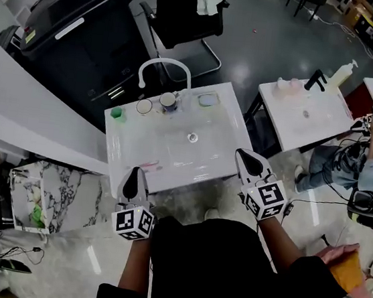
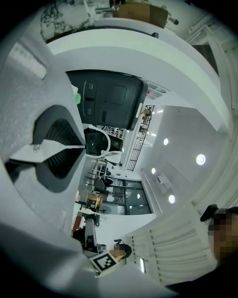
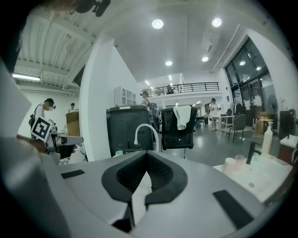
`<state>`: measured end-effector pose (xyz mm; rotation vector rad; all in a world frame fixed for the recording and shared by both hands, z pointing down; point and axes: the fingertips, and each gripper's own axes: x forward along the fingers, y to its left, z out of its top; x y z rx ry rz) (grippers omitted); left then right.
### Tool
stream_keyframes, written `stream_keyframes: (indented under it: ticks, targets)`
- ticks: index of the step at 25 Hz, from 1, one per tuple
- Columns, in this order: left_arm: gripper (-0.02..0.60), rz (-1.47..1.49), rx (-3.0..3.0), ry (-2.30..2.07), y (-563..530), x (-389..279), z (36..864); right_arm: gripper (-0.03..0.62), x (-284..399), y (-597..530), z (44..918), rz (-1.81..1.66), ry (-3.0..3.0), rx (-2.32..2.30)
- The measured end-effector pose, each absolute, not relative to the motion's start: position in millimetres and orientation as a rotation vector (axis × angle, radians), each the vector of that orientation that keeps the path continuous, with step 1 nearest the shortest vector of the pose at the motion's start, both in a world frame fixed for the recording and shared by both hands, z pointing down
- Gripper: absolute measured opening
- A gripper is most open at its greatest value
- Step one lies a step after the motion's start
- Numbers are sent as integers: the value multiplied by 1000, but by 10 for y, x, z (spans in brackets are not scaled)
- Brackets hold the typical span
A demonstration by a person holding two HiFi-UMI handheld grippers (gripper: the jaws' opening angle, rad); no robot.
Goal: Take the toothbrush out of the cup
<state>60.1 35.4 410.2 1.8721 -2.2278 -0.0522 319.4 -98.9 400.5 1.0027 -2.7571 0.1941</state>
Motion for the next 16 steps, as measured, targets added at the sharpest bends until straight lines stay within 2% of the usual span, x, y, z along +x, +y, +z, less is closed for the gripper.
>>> stream_keyframes:
  ticks: [16]
  targets:
    - [31, -36, 1863, -2245, 174, 1356, 4103, 0, 3857, -1183, 3989, 219, -2812, 971]
